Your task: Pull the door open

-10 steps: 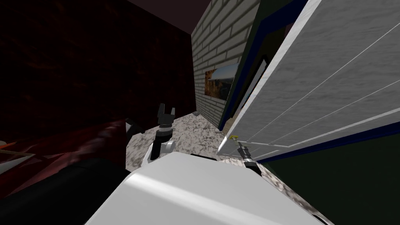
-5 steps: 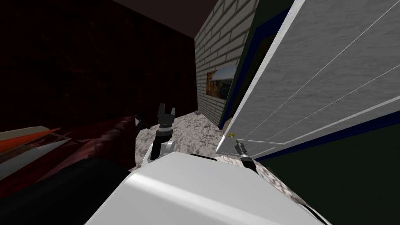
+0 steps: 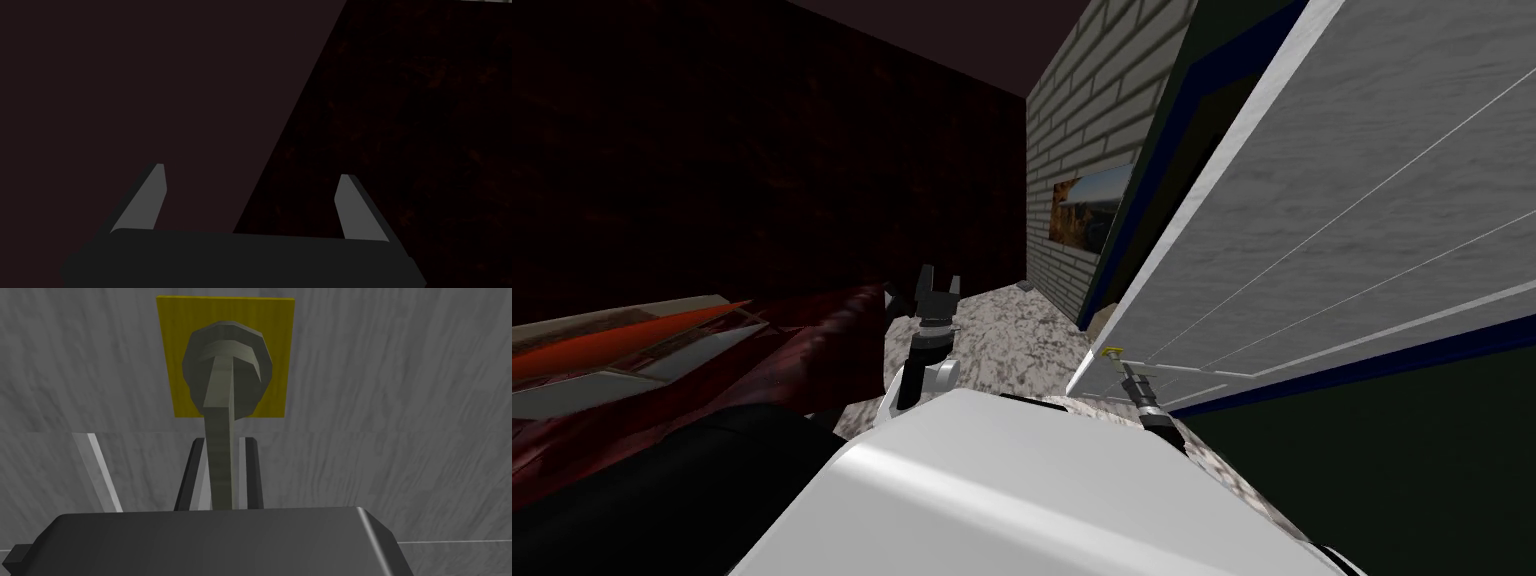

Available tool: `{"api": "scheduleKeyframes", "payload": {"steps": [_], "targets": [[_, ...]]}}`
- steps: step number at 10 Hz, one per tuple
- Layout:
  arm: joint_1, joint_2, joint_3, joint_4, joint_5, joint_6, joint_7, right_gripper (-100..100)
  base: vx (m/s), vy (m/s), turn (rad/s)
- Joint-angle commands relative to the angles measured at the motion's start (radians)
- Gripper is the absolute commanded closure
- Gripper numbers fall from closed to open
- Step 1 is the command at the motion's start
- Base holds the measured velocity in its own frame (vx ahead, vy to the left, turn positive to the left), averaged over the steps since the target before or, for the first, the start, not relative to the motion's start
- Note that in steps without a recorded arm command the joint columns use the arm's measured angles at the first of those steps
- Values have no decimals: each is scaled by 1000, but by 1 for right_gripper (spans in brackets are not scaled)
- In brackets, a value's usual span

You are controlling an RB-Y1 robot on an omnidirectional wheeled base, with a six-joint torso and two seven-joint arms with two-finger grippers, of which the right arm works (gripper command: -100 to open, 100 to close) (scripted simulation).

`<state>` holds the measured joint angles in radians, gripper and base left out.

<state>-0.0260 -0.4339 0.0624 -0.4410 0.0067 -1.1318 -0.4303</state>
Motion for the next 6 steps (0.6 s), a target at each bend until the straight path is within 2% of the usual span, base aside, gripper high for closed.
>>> {"api": "scheduleKeyframes", "payload": {"steps": [1, 4, 6], "targets": [[20, -1, 9, -3, 5, -21, -7, 100, -187, -90, 140], [31, -10, 10, 4, 5, -42, -16, 100, -87, -37, 63], [47, -23, 12, 12, 5, -71, -27, 100, -117, -64, 158]]}}
